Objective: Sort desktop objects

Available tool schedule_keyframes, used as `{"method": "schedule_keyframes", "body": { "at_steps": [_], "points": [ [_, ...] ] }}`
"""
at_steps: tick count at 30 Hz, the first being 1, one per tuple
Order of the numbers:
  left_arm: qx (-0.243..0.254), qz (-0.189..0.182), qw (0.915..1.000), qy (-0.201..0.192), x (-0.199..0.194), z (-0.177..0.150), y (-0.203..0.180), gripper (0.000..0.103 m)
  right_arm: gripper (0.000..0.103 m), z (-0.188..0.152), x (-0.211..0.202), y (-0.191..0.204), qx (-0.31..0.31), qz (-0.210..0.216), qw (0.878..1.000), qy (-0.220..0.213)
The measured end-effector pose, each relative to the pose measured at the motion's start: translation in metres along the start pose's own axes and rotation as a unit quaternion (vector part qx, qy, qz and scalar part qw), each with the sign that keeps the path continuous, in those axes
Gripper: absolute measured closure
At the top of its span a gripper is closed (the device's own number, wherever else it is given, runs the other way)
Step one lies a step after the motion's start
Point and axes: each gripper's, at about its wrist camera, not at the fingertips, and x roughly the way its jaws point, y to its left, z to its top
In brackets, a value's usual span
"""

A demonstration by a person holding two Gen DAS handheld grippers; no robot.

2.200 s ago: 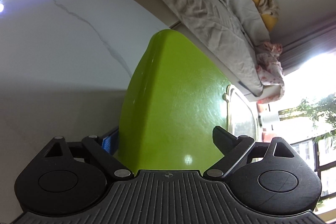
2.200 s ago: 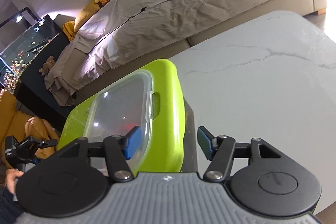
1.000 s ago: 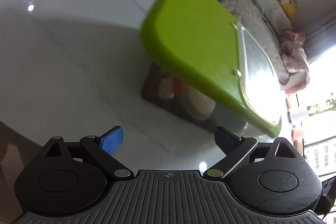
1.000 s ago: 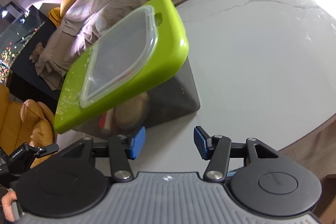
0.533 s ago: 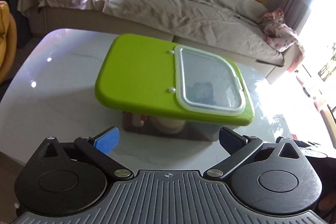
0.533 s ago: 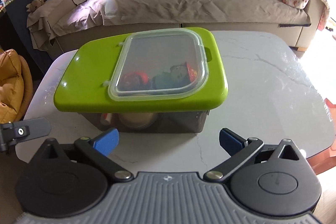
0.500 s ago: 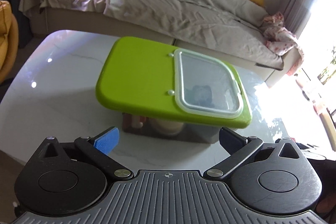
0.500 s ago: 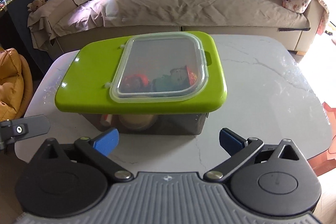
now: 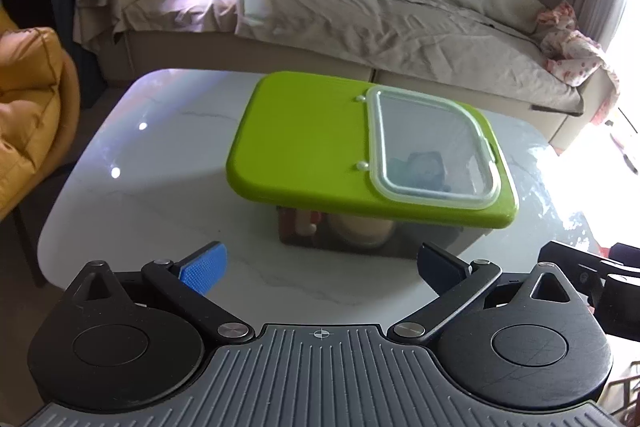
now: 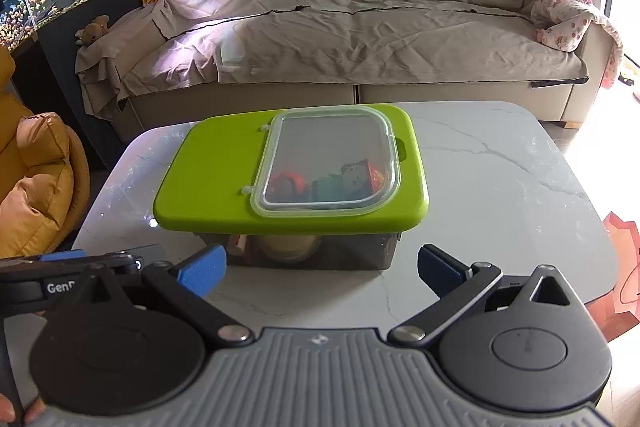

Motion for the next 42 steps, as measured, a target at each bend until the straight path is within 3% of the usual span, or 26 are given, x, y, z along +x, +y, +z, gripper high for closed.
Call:
{"method": "schedule_keyframes", "body": {
  "at_steps": [4,11,19,23,36,42],
  "points": [
    [0.017,0.001,0.9999,0.002,0.0,0.001,-0.004,0.0,0.0,-0.002,0.0,0.005,-0.009,-0.021,1.0,-0.003],
    [0.037,0.031,0.9988,0.007,0.006,-0.003,-0.009,0.0,0.0,-0.007,0.014,0.006,0.019,0.002,1.0,0.017],
    [0.022,0.015,0.9987,0.043,0.033,0.002,0.015,0.0,0.0,-0.01,0.035,0.017,0.006,-0.014,0.999,0.036],
    [0.011,0.025,0.9984,0.049,0.043,0.005,0.024,0.0,0.0,-0.007,0.048,0.02,0.005,-0.019,0.999,0.048],
    [0.014,0.015,0.9964,0.082,0.072,0.009,0.03,0.0,0.0,-0.004,0.086,0.015,0.013,-0.032,0.996,0.086],
    [0.012,0.012,0.9962,0.085,0.072,0.012,0.03,0.0,0.0,-0.003,0.084,0.015,0.007,-0.034,0.996,0.083]
  ]
}}
